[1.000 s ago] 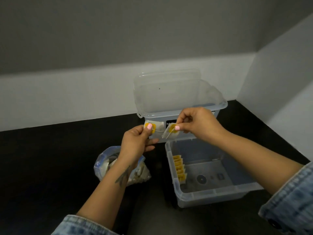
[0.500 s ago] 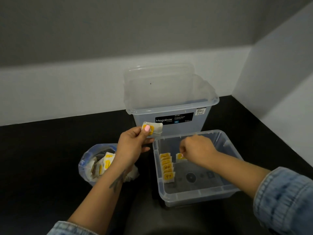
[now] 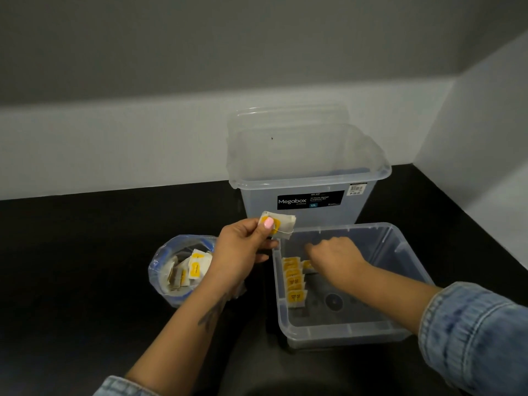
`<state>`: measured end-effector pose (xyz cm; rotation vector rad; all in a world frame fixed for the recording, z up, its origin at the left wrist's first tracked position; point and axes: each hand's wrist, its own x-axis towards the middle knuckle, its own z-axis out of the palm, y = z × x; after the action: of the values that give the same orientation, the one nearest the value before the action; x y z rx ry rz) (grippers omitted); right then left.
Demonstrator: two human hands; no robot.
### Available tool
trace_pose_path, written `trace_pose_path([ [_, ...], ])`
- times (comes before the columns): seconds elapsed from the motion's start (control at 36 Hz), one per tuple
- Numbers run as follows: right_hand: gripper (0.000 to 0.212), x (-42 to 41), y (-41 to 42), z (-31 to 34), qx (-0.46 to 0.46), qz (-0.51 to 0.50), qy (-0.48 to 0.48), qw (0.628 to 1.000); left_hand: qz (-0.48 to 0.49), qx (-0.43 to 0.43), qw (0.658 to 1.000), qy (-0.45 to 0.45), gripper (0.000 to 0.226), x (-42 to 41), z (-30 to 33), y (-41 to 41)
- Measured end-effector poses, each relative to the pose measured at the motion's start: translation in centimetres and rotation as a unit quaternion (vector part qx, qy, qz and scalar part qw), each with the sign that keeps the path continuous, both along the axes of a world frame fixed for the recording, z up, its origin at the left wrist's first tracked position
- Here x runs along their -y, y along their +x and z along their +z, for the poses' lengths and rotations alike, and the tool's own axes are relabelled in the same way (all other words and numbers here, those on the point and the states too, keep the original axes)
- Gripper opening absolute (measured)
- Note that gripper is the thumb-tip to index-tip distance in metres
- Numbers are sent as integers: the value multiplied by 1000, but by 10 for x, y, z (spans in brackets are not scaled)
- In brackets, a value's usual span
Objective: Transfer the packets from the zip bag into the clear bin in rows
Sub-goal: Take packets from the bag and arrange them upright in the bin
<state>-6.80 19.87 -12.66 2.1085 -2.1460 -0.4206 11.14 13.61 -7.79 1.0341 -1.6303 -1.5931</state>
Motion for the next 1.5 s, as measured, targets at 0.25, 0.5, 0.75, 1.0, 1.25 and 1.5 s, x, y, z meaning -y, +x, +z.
trace_pose_path([
  [0.25,24,3,2,1,-53,37,38,997,-3,25,1000,-19,20,-1,0,-1],
  [0.5,22,-5,2,23,33,-10,-29,999,9,101,988,-114,10,3,-1,-5],
  [0.75,15,-11,-12,76,340,-89,-197,915,-29,272,918,-288,16,8,20,-23],
  [1.0,11,-17,-6,87,296,-70,-173,937,-83,349,848,-390,15,-3,22,-44],
  [1.25,6,-22,-19,70,266,-124,-115,949,-82,345,850,-389,30,1,13,-36],
  [1.5,12,-14,-21,17,217,-146,-20,965,-75,357,862,-352,33,11,-2,-21],
])
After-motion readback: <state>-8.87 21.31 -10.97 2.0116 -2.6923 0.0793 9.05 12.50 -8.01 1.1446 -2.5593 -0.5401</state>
